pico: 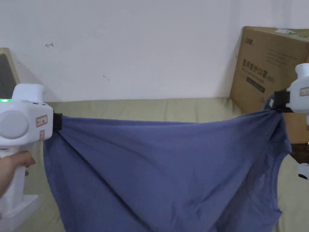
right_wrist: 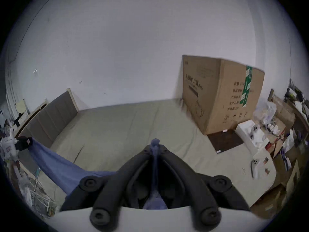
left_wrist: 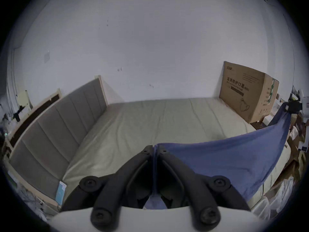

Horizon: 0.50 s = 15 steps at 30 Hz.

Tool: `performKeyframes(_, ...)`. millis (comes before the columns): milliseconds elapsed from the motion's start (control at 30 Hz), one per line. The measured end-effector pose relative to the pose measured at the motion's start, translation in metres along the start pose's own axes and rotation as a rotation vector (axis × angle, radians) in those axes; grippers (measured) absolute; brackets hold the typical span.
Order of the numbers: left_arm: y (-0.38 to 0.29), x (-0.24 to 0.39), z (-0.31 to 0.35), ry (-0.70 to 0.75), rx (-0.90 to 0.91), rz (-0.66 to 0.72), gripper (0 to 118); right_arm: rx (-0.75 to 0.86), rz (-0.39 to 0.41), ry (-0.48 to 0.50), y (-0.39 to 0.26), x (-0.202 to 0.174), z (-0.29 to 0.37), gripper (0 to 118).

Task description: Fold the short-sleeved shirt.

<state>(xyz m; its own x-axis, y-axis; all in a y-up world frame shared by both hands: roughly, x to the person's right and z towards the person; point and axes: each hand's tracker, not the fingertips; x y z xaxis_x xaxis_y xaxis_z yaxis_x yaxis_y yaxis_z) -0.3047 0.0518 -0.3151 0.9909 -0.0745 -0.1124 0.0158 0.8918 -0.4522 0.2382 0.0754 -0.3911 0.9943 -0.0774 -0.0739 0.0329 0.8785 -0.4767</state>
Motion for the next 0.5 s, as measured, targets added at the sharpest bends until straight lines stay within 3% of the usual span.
performKeyframes(367,0.103,-0.014,-0.023,0.084,0.12,0.019,3,0.098,-0.061,-0.012,0.11,-0.034,-0.021,2)
performKeyframes(500,0.158,-0.018,-0.048,0.122,0.183,-0.01,3,0.126,-0.048,-0.046,0.163,-0.049,-0.053,2)
